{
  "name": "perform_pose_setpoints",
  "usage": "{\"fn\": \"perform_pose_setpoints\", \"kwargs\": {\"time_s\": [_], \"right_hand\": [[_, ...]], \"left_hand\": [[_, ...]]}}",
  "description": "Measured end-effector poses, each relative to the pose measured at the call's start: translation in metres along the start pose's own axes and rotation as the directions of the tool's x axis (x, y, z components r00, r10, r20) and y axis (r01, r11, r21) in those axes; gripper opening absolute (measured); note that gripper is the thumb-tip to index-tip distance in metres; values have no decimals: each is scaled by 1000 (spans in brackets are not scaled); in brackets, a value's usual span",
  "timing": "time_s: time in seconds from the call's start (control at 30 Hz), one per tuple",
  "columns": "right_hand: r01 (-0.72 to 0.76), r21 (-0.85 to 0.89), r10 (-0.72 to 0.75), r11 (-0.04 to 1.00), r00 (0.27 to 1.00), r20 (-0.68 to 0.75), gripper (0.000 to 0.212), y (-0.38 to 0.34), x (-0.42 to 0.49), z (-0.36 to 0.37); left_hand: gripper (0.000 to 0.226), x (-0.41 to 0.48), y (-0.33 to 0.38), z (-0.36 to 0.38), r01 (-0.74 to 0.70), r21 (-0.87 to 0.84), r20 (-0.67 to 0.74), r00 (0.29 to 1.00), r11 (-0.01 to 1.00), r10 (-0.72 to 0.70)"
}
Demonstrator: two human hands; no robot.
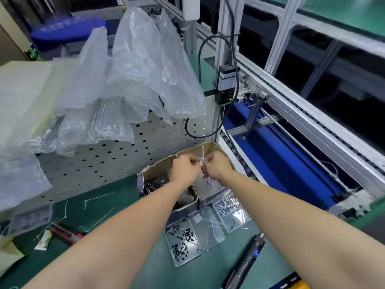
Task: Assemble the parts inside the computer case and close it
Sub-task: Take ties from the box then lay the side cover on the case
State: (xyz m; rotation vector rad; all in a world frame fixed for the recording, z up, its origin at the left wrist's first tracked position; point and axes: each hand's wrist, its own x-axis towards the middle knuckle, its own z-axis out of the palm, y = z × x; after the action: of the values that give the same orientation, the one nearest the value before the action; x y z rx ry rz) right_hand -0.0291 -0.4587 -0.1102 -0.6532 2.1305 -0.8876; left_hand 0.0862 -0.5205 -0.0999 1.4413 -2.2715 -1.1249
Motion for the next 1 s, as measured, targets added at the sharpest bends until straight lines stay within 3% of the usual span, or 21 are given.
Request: {"fn": "perform_pose_setpoints", "kwargs": {"time_s": [0.13,0.27,0.33,0.5,0.73,0.87,1.0], "right_hand": [[31,123,-23,992,998,-65,8,-8,-17,-17],[44,150,-22,988,989,-146,7,-8,-28,-31],[48,163,-22,985,987,-159,11,-6,-30,-34],[6,241,58,970,965,-255,15,-6,-34,-31],[-22,282,104,959,955,-279,8,-5,-37,-33],[-45,361,128,931,970,-207,17,-2,-39,-34],[-116,439,164,891,984,-71,24,3,-37,-33]], "left_hand": [[17,-6,10,-1,-56,-19,79,995,998,57],[34,-12,18,-5,-6,-154,251,967,988,45],[37,-15,19,-5,-3,-196,250,967,981,53],[14,-17,15,-5,69,-311,190,982,948,-9],[5,-12,15,-1,32,-252,201,979,967,20],[19,-8,10,-1,-107,-38,117,987,994,111],[12,-5,7,-5,-174,165,97,982,971,159]]}}
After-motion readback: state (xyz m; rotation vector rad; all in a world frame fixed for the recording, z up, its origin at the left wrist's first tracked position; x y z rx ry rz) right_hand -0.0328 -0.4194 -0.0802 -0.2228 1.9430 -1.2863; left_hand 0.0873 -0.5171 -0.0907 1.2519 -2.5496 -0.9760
